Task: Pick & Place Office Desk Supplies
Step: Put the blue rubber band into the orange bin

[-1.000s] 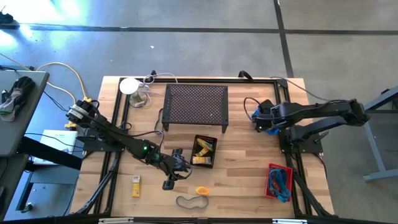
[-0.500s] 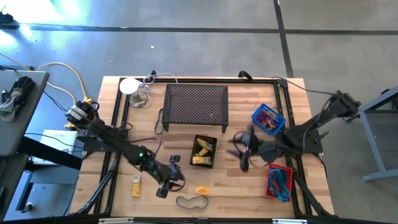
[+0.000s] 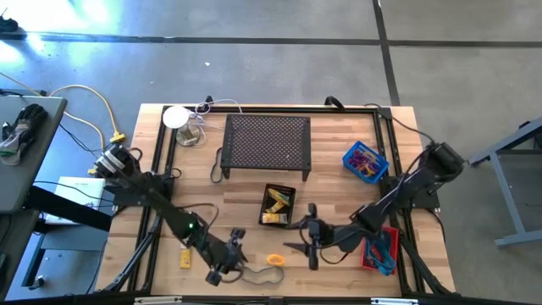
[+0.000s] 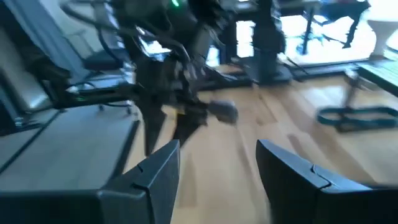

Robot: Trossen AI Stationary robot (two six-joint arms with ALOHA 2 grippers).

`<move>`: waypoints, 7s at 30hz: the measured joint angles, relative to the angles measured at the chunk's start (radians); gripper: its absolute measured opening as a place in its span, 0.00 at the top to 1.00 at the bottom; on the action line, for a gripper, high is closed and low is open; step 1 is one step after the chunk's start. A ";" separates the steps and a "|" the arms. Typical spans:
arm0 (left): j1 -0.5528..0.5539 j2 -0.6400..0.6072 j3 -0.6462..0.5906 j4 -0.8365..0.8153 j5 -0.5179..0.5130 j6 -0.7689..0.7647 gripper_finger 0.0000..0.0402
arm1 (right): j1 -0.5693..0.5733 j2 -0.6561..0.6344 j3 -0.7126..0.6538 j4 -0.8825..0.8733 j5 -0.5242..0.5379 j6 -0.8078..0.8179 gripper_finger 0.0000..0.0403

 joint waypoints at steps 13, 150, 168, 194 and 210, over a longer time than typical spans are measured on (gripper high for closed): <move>-0.068 0.151 -0.002 0.163 -0.137 0.010 0.64 | 0.037 0.111 0.002 0.239 -0.084 -0.084 0.50; 0.102 0.041 0.005 0.552 -0.224 0.071 0.97 | -0.233 0.317 0.068 0.340 -0.768 -0.156 0.99; 0.042 0.041 0.006 0.530 -0.223 0.175 0.62 | -0.156 0.108 0.065 -0.167 -0.639 -0.067 0.99; 0.066 0.041 0.006 0.495 -0.158 0.164 0.61 | 0.111 -0.268 0.067 -0.972 -0.939 1.133 0.99; 0.136 0.041 0.005 0.450 -0.176 0.354 0.61 | 0.130 -0.268 0.067 -1.372 -1.182 1.452 0.99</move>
